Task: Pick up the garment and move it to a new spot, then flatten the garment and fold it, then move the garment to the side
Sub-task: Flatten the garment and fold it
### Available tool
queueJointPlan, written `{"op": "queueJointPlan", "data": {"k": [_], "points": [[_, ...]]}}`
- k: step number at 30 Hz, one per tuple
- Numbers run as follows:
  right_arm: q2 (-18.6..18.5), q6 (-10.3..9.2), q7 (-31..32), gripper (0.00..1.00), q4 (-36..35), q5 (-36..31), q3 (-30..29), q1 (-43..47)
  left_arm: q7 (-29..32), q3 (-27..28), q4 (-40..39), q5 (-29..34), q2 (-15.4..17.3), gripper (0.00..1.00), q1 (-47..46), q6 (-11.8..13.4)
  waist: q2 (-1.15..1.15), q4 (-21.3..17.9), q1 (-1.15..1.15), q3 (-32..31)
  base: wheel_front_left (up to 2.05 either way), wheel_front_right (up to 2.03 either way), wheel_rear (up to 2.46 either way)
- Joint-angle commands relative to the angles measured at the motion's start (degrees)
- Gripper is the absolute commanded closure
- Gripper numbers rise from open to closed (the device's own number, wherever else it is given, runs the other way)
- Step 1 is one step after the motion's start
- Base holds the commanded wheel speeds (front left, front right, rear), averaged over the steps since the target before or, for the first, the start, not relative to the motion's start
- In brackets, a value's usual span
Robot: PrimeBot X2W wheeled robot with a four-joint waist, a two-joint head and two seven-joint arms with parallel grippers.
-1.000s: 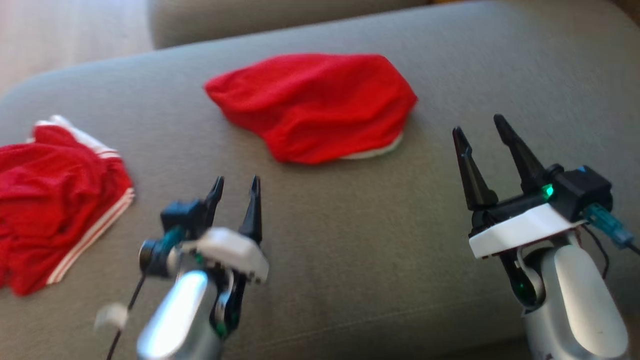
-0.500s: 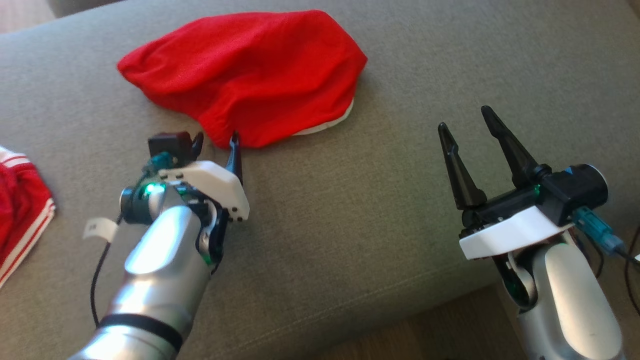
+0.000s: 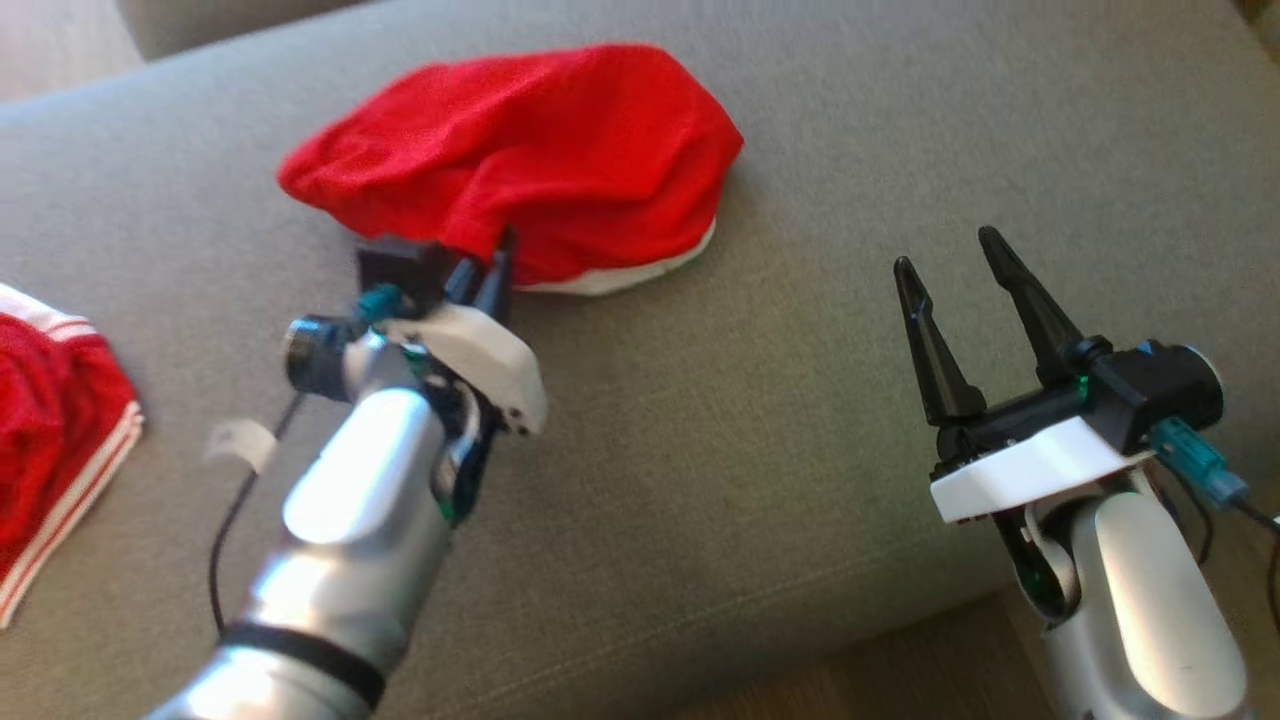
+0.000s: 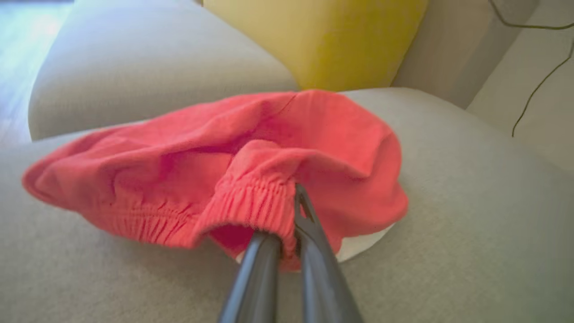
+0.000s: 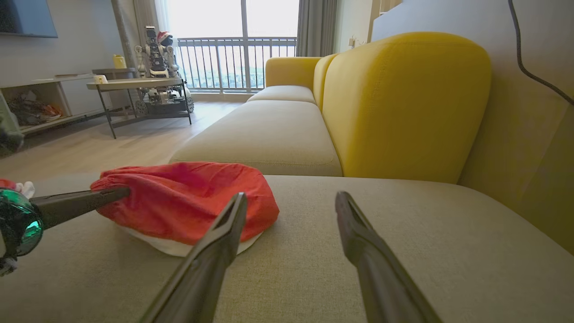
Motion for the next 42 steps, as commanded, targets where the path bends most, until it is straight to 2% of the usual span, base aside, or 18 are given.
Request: {"op": "queueJointPlan", "data": {"k": [1,5,10,14,18,22,27,32,33,34,35,36,42], "points": [[0.32,-0.02,-0.59,0.0,-1.35,-0.48,0.83,0.16,-0.69,0.8,-3.6,1.52,1.22,1.0,1.4,0.2,0.0,1.47,0.0,-2.66,0.0,0.0,0.0],[0.32,-0.02,-0.78,0.0,0.24,-0.49,0.49,1.1,-0.7,-0.73,-10.34,5.14,2.5,1.0,7.25,-0.19,0.0,3.01,0.0,-6.86,0.0,0.0,0.0],[0.32,-0.02,-0.94,0.0,1.51,0.24,0.29,2.65,-0.25,-4.7,-17.93,7.52,5.37,1.0,15.5,-1.9,0.0,5.4,0.0,-11.99,0.0,0.0,0.0],[0.32,-0.02,-0.94,0.0,1.74,0.55,0.46,2.98,2.84,-3.42,-22.84,6.33,8.22,1.0,18.37,-0.45,0.0,6.57,0.0,-12.92,0.0,0.0,0.0],[0.32,-0.02,-0.96,0.0,2.04,0.84,1.3,2.74,4.61,-1.18,-24.17,5.26,10.27,1.0,18.68,1.3,0.0,6.66,0.0,-12.69,0.0,0.0,0.0],[0.32,-0.02,-0.94,0.0,2.2,1.25,2.71,1.79,7.07,1.26,-22.44,3.32,11.41,1.0,16.93,2.12,0.0,5.93,0.0,-11.27,0.0,0.0,0.0],[0.32,-0.02,-1.11,0.0,2.5,1.79,4.44,0.04,9.96,1.3,-15.54,3.54,13.34,1.0,12.65,0.92,0.0,4.14,0.0,-8.5,0.0,0.0,0.0],[0.32,-0.02,-1.42,0.0,2.82,2.24,4.98,-1.34,10.66,0.27,-7.33,4.34,13.32,1.0,9.41,0.1,0.0,3.26,0.0,-6.47,0.0,0.0,0.0],[0.32,-0.02,-1.48,0.0,2.91,2.25,4.93,-1.47,10.8,-0.06,-5.83,4.47,13.07,0.83,9.04,-0.04,0.0,3.28,0.0,-6.29,0.0,0.0,0.0],[0.32,-0.02,-1.53,0.0,3.02,2.23,4.84,-1.59,10.56,-0.31,-4.67,4.58,12.72,0.51,8.67,-0.14,0.0,3.37,0.0,-6.14,0.0,0.0,0.0],[0.32,-0.02,-1.58,0.0,3.11,2.17,4.66,-1.65,9.96,-0.27,-3.72,4.48,12.27,0.05,8.34,-0.01,0.0,3.58,0.0,-6.04,0.0,0.0,0.0],[0.32,-0.02,-1.62,0.0,3.18,2.09,4.44,-1.69,9.29,-0.28,-2.83,4.41,11.83,0.0,8.09,0.08,0.0,3.84,0.0,-6.01,0.0,0.0,0.0],[0.32,-0.02,-1.71,0.0,3.84,1.42,3.26,-1.53,5.11,-0.48,0.57,4.43,9.77,0.0,7.44,1.21,0.0,6.6,0.0,-7.43,0.0,0.0,0.0]]}}
